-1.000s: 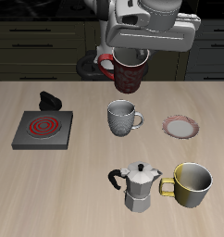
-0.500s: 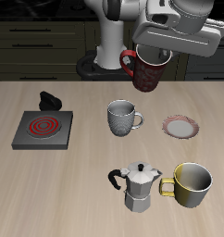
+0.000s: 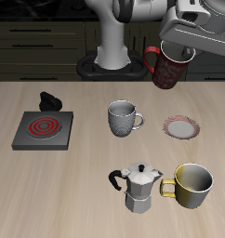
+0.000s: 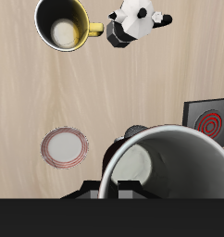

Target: Place the red mug on the plate

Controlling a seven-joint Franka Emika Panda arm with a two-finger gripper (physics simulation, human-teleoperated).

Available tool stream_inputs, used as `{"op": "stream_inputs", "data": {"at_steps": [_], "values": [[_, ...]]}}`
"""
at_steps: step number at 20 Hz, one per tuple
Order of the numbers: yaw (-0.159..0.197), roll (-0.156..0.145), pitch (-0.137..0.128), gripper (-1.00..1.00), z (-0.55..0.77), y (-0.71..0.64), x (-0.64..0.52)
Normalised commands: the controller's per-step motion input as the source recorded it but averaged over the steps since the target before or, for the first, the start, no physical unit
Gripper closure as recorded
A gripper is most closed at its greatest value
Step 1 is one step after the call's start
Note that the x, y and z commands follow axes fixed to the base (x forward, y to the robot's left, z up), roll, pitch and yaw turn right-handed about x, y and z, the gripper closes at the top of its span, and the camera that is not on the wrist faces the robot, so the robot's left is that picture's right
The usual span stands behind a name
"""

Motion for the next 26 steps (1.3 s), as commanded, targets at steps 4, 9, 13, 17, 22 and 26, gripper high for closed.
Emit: {"op": "stream_inputs", "data": {"at_steps": [4, 9, 13, 17, 22, 26], "values": [[-0.007, 0.001, -0.056, 1.0, -0.07, 0.35, -0.25], [-0.039, -0.055, -0.076, 1.0, -0.04, 0.25, -0.25], [0.023, -0.109, -0.158, 1.0, -0.08, 0.17, -0.3], [-0.017, 0.068, 0.069, 1.0, -0.38, 0.17, -0.05], [-0.005, 0.105, 0.098, 1.0, -0.48, 0.26, -0.21], [0.005, 0.029, -0.085, 1.0, -0.21, 0.35, -0.46]]}}
